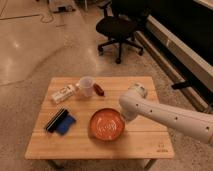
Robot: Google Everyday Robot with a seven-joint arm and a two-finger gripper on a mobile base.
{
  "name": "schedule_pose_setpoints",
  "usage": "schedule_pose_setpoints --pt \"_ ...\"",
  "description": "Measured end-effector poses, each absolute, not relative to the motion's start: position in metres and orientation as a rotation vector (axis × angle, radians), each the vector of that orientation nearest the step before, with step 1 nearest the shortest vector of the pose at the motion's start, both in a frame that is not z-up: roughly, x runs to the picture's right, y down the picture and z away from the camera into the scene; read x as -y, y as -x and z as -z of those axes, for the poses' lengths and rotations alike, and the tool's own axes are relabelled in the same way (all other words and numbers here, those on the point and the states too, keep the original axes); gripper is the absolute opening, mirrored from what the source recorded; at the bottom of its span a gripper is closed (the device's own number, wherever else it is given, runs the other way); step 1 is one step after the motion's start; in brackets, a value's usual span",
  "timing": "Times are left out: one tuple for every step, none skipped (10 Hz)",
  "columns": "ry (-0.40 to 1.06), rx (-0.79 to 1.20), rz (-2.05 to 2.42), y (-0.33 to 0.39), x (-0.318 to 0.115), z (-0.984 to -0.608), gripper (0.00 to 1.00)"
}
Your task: Drag the ceramic bowl in a circle
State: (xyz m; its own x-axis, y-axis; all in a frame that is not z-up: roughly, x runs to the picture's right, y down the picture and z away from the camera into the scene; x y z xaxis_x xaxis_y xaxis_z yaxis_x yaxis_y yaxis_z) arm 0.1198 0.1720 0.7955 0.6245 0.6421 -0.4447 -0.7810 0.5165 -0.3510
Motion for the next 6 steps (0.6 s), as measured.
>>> schedule_pose_setpoints --pt "0.586 -0.271 -0.864 -0.113 -0.174 -0.794 0.8" --pt "0.613 -0.276 -0.851 -0.105 -0.175 -0.793 0.8" --pt "0.626 -0.281 -0.846 -0.102 -0.175 -0.792 0.8" --pt "0.642 -0.288 -0.841 -0.1 -0.178 -0.792 0.8" --pt "0.653 -0.292 -0.839 -0.098 -0.18 -0.793 0.8" --pt "0.664 -0.299 -0.835 -0.096 -0.183 -0.796 0.8"
